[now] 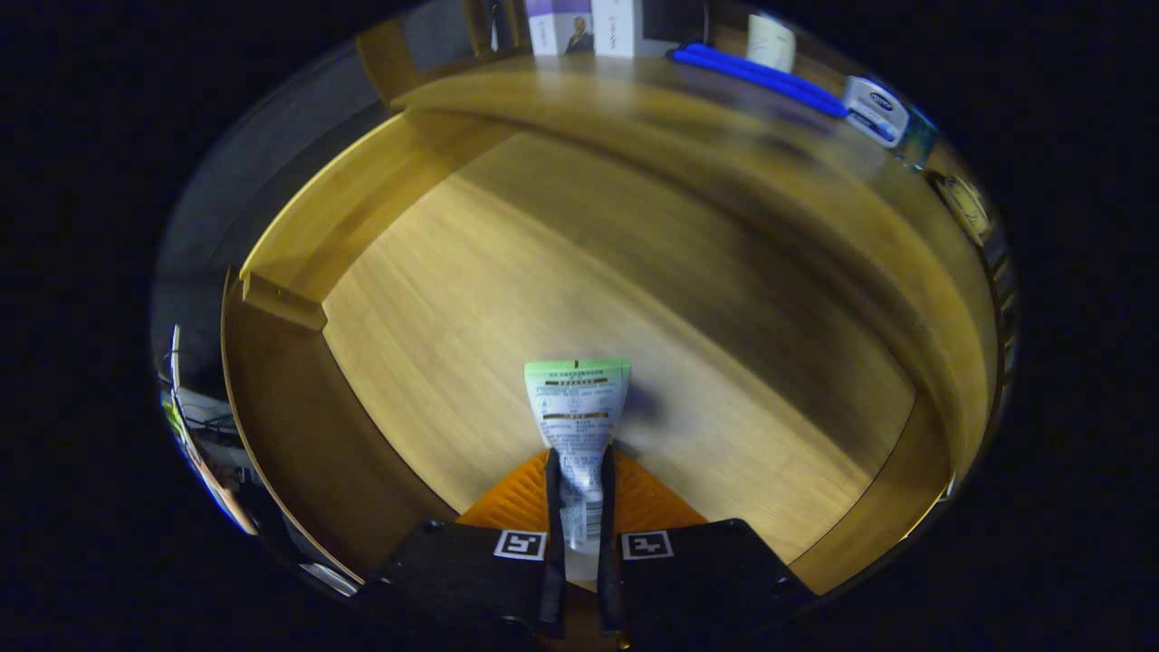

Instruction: Pull open the drawer, take out the items inside it, and place them on the countertop above the cabinet.

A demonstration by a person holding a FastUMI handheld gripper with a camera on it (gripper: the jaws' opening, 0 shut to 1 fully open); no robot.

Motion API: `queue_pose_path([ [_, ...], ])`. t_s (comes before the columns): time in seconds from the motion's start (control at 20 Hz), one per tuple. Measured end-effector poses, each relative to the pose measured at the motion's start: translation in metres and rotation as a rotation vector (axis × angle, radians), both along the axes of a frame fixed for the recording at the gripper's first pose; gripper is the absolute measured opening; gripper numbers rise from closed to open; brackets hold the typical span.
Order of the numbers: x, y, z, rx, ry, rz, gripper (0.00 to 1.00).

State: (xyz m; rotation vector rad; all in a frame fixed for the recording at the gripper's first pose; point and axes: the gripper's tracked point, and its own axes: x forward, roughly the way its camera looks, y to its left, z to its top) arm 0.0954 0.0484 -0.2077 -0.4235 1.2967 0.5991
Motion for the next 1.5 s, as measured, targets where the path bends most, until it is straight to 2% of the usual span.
queue_pose_path([
  [0.2, 0.005, 0.003, 0.013, 0.04, -0.044, -0.022, 0.16],
  [0.6, 0.014, 0.037, 0.087, 0.223, -0.148, -0.026, 0.16],
  [0.7, 0.027, 0.044, 0.103, 0.265, -0.184, -0.057, 0.16],
  [0.9, 0.06, 0.049, 0.129, 0.34, -0.23, -0.174, 0.16],
  [1.2, 0.134, 0.028, 0.142, 0.376, -0.276, -0.425, 0.18],
  [1.35, 0.165, 0.021, 0.145, 0.424, -0.259, -0.575, 0.18],
  [1.5, 0.181, 0.016, 0.14, 0.441, -0.242, -0.653, 0.19],
])
